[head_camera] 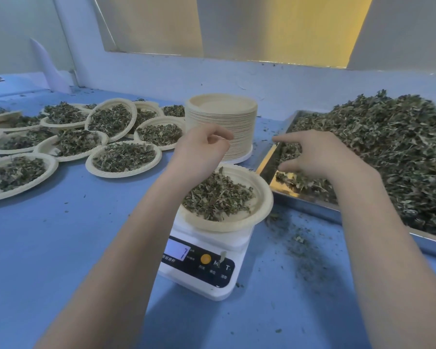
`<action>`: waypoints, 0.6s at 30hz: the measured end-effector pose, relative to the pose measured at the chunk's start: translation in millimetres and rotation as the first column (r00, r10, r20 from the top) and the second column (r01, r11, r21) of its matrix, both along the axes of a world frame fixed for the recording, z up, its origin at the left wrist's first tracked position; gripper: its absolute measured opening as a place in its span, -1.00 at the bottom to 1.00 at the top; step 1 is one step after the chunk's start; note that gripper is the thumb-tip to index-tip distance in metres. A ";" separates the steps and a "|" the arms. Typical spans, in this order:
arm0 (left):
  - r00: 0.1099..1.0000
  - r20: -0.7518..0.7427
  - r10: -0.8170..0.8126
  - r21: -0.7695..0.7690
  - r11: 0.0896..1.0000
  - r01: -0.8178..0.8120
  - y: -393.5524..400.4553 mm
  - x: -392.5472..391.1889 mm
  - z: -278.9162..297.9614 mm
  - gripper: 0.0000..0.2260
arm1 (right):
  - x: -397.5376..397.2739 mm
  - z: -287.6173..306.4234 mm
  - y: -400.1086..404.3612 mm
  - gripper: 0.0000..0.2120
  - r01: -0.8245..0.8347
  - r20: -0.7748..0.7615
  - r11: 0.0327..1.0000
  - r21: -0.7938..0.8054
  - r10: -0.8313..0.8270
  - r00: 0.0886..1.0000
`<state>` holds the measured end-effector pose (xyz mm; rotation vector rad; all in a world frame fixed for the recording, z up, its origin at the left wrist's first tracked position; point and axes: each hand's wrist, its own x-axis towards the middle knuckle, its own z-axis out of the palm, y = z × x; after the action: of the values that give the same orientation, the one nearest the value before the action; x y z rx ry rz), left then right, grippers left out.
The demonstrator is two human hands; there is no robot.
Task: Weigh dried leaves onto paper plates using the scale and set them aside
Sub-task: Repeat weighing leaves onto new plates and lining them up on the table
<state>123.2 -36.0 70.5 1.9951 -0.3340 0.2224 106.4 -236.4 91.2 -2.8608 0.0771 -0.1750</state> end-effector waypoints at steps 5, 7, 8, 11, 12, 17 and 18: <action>1.000 0.016 0.020 0.038 0.999 -0.021 2.5 0.7 -3.8 -0.84 | 2.8 5.0 8.6 -0.50 -0.285 -0.089 0.927 0.242 0.314 0.945; 0.999 0.018 0.035 0.047 0.998 -0.036 11.4 0.0 -7.2 -0.84 | 0.1 6.2 7.8 -0.20 -0.319 -0.249 0.912 0.259 0.382 0.890; 0.999 0.017 0.045 0.058 0.997 -0.046 16.3 -0.5 -9.1 -0.83 | -1.1 5.7 6.1 0.01 -0.315 -0.324 0.915 0.251 0.386 0.863; 0.998 -0.011 0.064 0.114 0.991 -0.063 28.9 -2.6 -14.4 -0.80 | -2.2 0.9 5.8 0.32 -0.295 -0.490 0.930 0.221 0.367 0.791; 0.997 -0.039 0.073 0.146 0.987 -0.067 31.7 -3.1 -16.0 -0.77 | -1.4 -1.1 8.4 0.37 -0.289 -0.525 0.931 0.223 0.364 0.770; 0.974 -0.183 0.133 0.292 0.953 -0.075 38.4 -6.9 -28.5 -0.52 | 2.8 -6.0 20.0 0.50 -0.325 -0.513 0.927 0.186 0.373 0.773; 0.968 -0.202 0.150 0.293 0.952 -0.087 39.0 -8.1 -30.8 -0.48 | 3.1 -7.2 21.7 0.49 -0.335 -0.496 0.921 0.197 0.389 0.776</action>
<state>115.2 3.0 39.7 2.3004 -0.1039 0.0249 109.4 -214.8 84.1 -2.6694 -0.3519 0.6810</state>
